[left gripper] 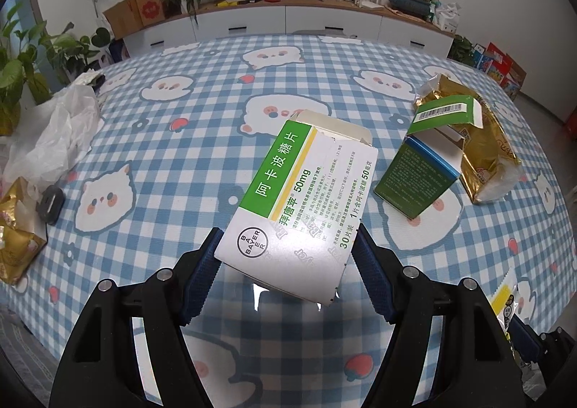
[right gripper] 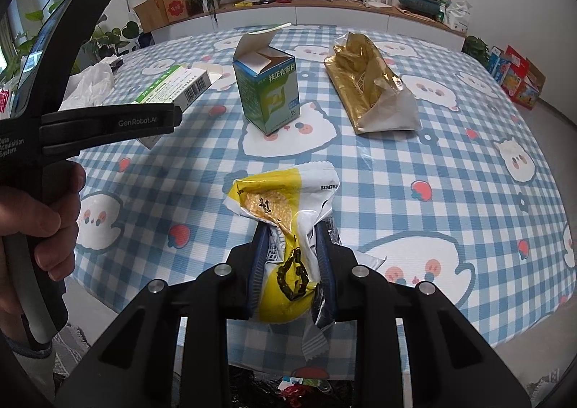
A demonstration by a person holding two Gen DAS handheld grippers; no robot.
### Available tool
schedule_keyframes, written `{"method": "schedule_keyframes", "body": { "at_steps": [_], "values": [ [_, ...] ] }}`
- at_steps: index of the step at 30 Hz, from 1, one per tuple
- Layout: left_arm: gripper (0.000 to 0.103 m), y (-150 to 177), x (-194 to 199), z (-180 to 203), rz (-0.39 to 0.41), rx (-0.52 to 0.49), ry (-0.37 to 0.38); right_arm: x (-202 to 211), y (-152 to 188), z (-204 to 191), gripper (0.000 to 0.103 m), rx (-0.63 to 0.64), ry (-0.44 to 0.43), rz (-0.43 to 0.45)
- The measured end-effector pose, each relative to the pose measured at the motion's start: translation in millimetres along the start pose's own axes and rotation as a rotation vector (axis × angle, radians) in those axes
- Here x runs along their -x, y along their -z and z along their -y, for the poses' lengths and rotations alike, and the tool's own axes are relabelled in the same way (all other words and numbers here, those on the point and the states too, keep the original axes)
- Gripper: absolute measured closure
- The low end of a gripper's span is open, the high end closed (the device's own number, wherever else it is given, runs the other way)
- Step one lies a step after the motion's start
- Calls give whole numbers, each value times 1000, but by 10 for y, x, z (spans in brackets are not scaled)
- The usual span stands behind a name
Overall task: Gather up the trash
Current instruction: 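Carry the medicine box and yellow wrapper with both tools over the bin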
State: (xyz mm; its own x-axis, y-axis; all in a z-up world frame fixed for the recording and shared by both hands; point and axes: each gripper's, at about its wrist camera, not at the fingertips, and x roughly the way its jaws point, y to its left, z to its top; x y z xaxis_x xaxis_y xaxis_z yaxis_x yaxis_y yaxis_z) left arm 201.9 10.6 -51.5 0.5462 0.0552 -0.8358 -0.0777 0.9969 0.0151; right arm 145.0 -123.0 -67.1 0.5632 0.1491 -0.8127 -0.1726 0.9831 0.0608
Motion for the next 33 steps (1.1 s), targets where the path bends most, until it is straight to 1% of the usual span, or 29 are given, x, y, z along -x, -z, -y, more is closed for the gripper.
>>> {"method": "schedule_keyframes", "body": {
  "at_steps": [5,12,22,29,33],
  "values": [
    [33,149,201,-20,2,33,30,125,37,13,77,-7,-8,15],
    [33,510,534,-49,11,32,26,376,132,2,77,-16,-25,40],
    [33,1282,1062,-203,6,52,36,851,367,-228,77,1,-60,82],
    [33,1869,1436,-359,0,84,42,1078,738,-345,77,7,-67,72],
    [33,2201,1542,-445,-16,105,36,1142,984,-405,77,12,-61,59]
  ]
}}
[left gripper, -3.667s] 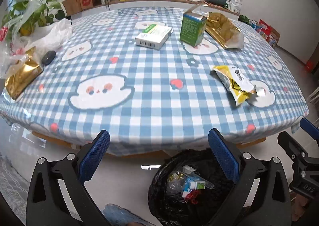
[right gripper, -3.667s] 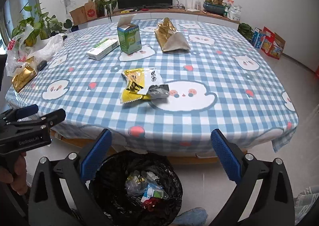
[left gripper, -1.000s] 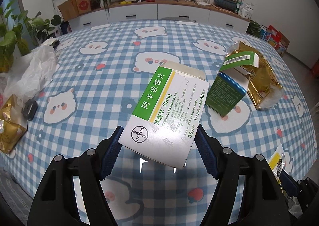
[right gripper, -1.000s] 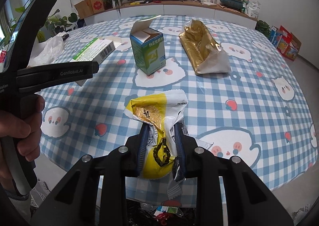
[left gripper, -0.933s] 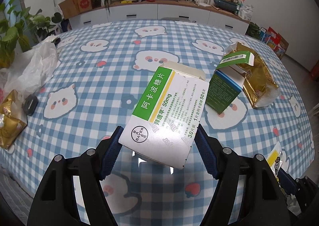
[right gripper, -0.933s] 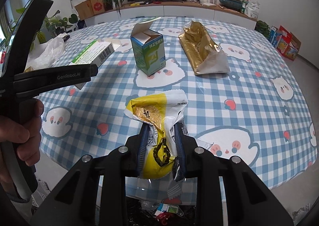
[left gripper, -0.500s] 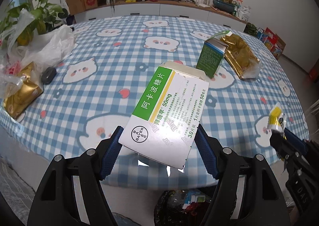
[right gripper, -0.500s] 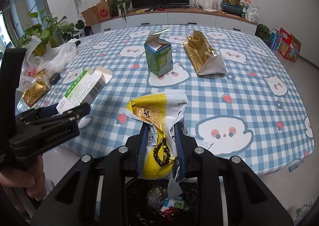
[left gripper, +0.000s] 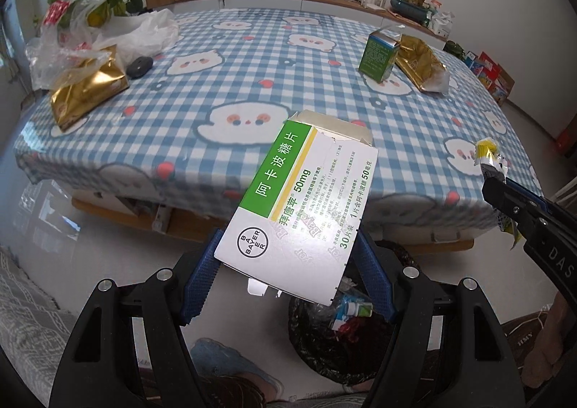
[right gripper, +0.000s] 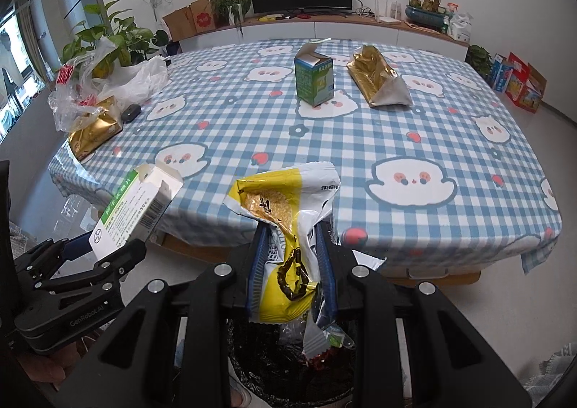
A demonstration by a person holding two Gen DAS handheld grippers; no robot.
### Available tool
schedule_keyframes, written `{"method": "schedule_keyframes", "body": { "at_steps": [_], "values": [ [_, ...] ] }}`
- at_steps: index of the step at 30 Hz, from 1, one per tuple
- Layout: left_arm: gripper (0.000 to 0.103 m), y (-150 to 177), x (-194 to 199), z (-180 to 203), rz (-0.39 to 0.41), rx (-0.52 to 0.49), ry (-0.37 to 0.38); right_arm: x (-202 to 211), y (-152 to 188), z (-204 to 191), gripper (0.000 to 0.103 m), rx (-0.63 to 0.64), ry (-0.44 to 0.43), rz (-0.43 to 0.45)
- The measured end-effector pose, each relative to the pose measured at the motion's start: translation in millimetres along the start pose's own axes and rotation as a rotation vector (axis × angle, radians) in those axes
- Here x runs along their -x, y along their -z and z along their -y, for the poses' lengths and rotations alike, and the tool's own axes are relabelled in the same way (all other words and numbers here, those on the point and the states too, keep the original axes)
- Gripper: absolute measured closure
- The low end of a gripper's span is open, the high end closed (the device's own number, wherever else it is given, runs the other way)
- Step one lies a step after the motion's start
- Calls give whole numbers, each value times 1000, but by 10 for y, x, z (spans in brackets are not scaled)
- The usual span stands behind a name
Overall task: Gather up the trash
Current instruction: 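Carry the medicine box and yellow wrapper with both tools over the bin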
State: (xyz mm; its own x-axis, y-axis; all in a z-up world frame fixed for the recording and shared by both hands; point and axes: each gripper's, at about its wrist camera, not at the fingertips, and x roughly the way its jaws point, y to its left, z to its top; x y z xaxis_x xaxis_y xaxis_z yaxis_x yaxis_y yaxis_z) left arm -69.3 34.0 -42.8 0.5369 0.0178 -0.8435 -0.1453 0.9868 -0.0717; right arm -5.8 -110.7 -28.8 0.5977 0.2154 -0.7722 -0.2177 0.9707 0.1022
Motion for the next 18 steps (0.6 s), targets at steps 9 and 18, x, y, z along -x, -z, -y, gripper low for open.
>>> {"method": "schedule_keyframes", "body": {
  "at_steps": [9,18],
  "values": [
    [33,615,40,-165,-42,37,-21,-138,558,-103,77,3,10,-72],
    [33,901,-170,-114,-51,40,-25,-407,877,-108,77,10,34,-111]
  ]
}}
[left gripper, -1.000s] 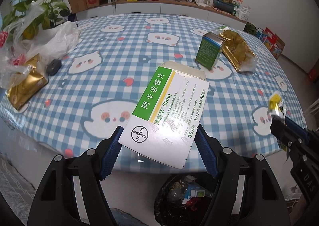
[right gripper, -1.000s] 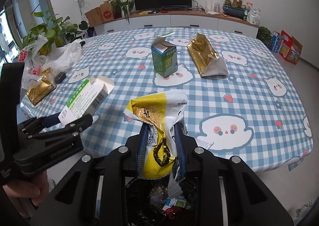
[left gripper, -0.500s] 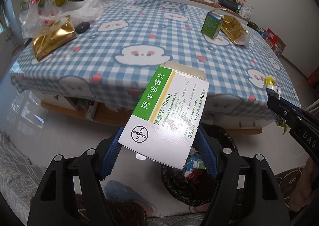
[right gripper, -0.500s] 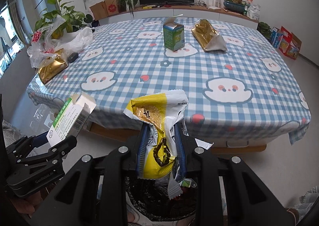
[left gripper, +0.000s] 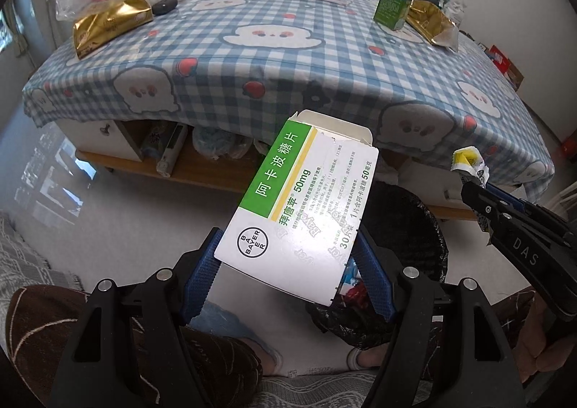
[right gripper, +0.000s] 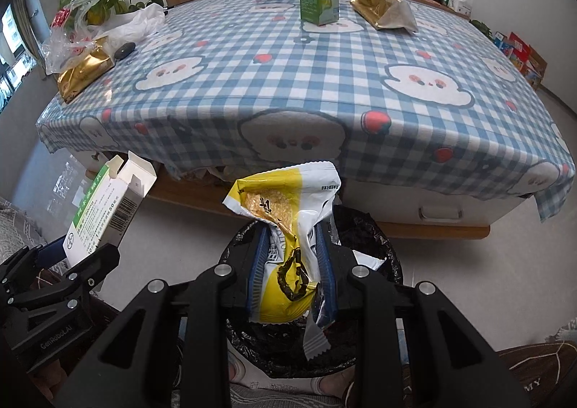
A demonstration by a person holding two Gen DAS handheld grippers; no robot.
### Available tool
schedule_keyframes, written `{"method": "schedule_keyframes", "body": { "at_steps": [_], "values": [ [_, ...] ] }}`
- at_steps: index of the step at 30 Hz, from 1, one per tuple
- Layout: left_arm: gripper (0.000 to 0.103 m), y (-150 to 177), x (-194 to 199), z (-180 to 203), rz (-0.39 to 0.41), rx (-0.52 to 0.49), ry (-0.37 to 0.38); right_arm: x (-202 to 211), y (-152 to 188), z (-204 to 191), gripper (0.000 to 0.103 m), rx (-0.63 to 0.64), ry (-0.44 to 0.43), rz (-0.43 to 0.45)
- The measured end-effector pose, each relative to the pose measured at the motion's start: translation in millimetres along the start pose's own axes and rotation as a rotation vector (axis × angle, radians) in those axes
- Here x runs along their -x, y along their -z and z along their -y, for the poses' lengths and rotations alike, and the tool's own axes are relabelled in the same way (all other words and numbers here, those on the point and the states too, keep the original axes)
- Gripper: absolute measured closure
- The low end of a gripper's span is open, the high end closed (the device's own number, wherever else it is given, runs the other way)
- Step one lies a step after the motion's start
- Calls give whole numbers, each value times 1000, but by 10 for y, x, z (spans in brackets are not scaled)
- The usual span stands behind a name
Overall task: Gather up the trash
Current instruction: 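Carry the medicine box and yellow wrapper with both tools over the bin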
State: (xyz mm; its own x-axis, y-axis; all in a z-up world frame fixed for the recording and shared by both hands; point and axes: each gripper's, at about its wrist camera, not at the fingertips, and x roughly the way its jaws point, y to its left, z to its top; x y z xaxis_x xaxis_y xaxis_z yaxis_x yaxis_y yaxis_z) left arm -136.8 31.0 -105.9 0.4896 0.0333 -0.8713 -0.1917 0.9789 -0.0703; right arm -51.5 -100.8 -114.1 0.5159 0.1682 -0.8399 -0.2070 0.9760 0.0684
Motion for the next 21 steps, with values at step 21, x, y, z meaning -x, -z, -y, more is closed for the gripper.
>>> {"method": "schedule_keyframes", "body": {
  "at_steps": [21],
  "values": [
    [33,179,-545,16,-75,2,-20,-751,339,165,77,-26,4,-127]
  ]
}}
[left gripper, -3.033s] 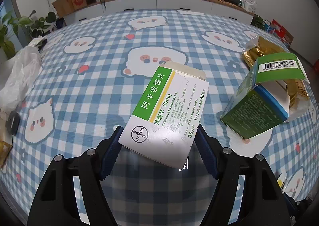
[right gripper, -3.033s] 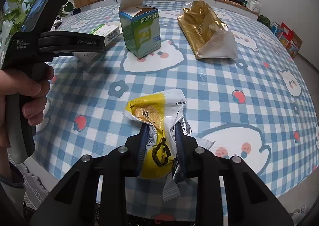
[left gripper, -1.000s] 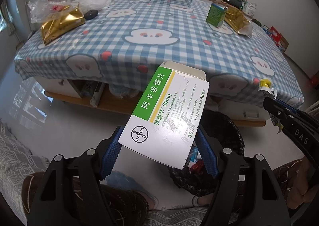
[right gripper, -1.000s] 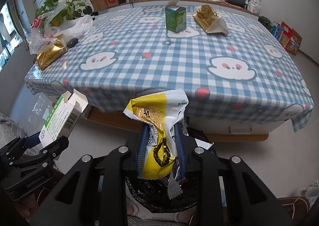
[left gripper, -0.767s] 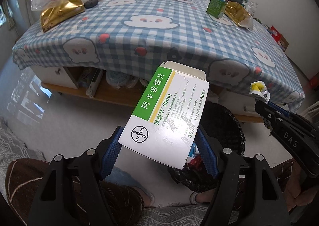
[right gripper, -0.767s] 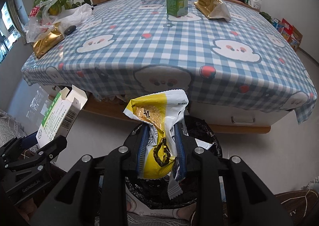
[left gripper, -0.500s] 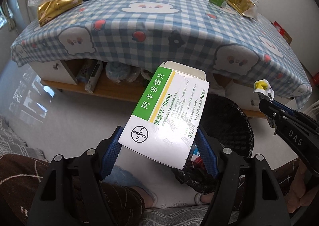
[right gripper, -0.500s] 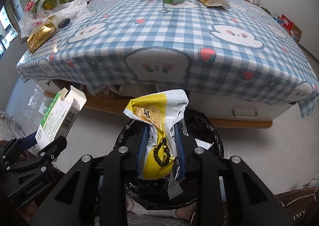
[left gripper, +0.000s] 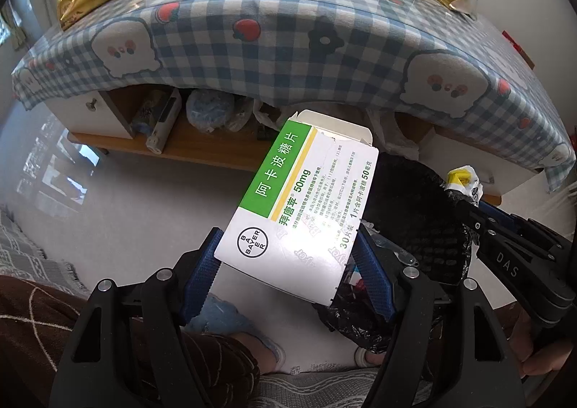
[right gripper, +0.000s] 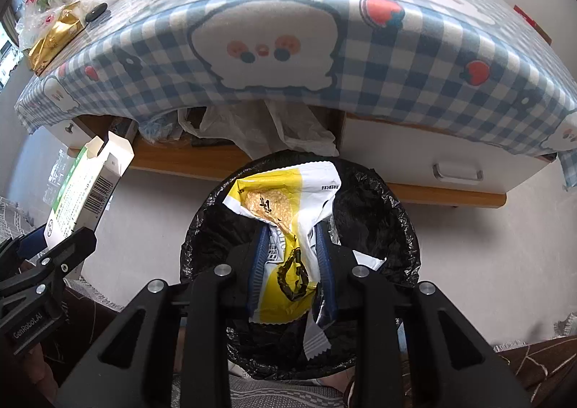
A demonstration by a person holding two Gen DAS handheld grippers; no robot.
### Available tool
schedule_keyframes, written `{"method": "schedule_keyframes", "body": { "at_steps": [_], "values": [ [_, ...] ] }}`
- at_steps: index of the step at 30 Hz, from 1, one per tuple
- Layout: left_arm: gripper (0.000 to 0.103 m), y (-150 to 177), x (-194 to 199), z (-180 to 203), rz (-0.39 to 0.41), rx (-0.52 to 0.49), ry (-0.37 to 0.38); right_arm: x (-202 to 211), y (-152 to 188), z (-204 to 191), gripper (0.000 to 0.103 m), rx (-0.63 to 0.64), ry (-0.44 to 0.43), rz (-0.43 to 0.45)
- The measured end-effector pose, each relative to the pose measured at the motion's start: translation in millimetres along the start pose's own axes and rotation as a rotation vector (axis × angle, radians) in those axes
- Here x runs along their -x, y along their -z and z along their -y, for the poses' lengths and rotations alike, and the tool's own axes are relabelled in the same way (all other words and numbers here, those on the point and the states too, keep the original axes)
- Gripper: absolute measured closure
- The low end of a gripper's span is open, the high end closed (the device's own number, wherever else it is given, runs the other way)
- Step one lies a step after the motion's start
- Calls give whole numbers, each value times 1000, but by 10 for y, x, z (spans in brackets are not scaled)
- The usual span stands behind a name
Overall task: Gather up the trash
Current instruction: 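Carry the medicine box and yellow wrapper with both tools over the bin, then open the right tool to drop the yellow wrapper into the bin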
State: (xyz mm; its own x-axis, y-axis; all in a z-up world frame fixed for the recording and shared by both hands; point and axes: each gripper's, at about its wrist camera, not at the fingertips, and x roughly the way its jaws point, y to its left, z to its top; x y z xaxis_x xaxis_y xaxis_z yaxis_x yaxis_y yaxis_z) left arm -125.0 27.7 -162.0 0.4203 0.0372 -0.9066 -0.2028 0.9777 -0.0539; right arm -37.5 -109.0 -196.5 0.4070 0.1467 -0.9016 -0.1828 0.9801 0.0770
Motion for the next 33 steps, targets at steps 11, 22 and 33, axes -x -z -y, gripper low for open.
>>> {"method": "schedule_keyframes", "body": {
  "at_steps": [11,22,33],
  "values": [
    [33,-12,-13,47,-1,-18,-4,-22,23,-38,55,3,-4,0],
    [33,-113,178,235,32,-66,-7,377,-42,137,10,-4,31,87],
    [33,-289,274,715,60,-125,-4,605,-111,828,8,-80,83,109]
  ]
}}
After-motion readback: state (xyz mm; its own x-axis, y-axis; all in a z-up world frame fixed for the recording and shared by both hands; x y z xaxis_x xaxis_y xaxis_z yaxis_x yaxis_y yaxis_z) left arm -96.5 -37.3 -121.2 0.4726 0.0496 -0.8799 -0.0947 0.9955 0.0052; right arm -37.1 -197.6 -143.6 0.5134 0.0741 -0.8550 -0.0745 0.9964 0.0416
